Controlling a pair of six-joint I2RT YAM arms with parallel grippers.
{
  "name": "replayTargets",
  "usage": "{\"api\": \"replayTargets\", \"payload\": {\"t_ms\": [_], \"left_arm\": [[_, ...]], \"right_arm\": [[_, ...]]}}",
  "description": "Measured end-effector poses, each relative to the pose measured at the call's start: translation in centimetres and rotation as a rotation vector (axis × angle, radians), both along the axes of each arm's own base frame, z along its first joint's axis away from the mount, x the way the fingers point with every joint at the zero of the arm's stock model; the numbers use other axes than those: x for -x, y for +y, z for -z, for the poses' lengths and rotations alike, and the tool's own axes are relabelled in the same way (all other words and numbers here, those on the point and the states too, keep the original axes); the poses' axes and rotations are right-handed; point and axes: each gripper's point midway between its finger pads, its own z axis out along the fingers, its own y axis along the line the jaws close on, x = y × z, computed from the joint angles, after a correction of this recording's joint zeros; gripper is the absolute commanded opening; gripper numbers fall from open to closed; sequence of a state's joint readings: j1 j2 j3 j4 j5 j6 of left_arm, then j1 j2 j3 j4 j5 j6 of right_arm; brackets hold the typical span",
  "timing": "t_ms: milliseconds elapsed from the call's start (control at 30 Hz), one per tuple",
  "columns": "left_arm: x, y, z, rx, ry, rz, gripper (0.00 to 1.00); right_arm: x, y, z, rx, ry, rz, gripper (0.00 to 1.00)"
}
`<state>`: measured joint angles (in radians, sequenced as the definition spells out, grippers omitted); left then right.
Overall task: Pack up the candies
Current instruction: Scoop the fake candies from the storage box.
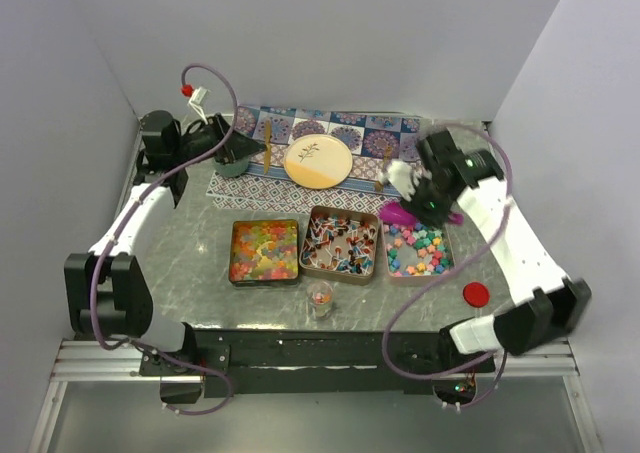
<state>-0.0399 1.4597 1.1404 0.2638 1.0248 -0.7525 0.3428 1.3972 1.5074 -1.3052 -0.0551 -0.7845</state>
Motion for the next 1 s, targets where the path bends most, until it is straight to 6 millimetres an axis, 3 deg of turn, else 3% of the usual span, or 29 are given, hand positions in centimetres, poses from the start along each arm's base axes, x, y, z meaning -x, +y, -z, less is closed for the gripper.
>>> {"api": "replayTargets", "payload": {"t_ms": [133,167,300,533,733,900,1000], "left_arm": [[-2.2,0.4,4.3,-0.032,0.082,-0.048,0.64],[-2.6,0.5,6.0,-0.039,0.125,-0.062,0.63],[-3.1,0.8,9.2,-0.06,0.223,-0.099,0.63],[-3.7,1.1,9.9,-0.073,0.235,-0.132,0.63],[-4.1,1.1,11.2,-0.077,0.266,-0.137,0.62],[-4.3,1.1,11.4,-0.076,0.271,-0.14,0.62],[-4.5,1.1,11.7,-0.073,0.275,-0.141,0.62]], "right_arm": [[4.9,-5.3,2.4,0.143,0.094,0.048,0.0],[5.1,-6.0,2.5,0.163,0.104,0.066,0.0],[4.7,-8.0,3.0,0.222,0.11,0.134,0.0],[5.8,-8.5,6.0,0.262,0.226,0.229,0.0],[5.9,-9.8,6.2,0.332,0.216,0.279,0.0],[7.8,-11.3,7.3,0.406,0.271,0.29,0.0],[8.0,-11.7,7.5,0.426,0.279,0.296,0.0]]}}
